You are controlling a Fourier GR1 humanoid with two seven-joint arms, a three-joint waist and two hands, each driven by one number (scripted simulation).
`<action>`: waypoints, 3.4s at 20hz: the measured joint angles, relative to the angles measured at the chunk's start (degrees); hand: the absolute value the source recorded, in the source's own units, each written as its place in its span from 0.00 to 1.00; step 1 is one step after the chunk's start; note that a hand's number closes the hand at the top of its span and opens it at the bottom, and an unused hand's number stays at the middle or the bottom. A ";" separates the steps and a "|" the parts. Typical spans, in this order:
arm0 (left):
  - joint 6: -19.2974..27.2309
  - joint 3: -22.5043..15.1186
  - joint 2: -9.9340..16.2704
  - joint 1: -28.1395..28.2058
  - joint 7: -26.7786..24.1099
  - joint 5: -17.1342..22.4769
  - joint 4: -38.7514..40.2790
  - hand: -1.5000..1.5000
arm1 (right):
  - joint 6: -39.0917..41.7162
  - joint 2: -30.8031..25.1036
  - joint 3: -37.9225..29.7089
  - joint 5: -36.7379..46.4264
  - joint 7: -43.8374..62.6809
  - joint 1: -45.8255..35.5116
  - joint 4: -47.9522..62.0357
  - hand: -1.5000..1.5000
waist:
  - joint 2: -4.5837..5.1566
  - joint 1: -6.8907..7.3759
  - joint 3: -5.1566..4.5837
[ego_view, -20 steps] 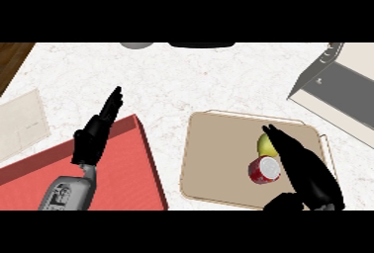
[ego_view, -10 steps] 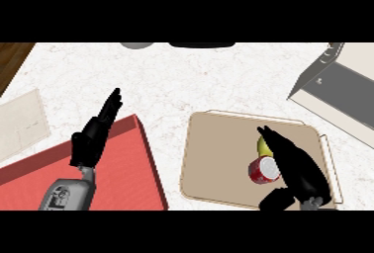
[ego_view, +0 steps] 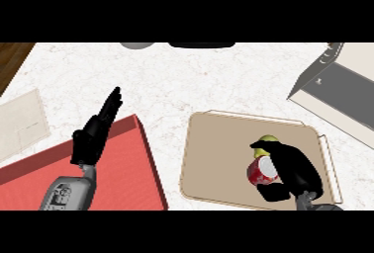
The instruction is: Pick the can from the tray and place it in the tiered shelf
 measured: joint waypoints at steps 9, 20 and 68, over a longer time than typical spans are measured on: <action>-0.09 0.29 -0.89 -0.09 0.12 -0.83 0.46 0.50 | -1.80 -1.23 1.73 4.76 -4.71 1.25 -1.02 1.00 | 0.02 -0.06 0.02; -1.29 0.59 -0.73 -1.10 -0.40 -0.52 0.93 0.50 | -22.77 9.14 -3.53 9.55 19.10 -6.93 6.73 1.00 | 0.55 1.32 0.20; -1.85 1.68 -0.61 -0.41 0.32 -0.71 0.00 0.50 | -20.20 2.66 -25.69 45.63 32.73 -43.46 -8.33 1.00 | 0.11 0.04 0.14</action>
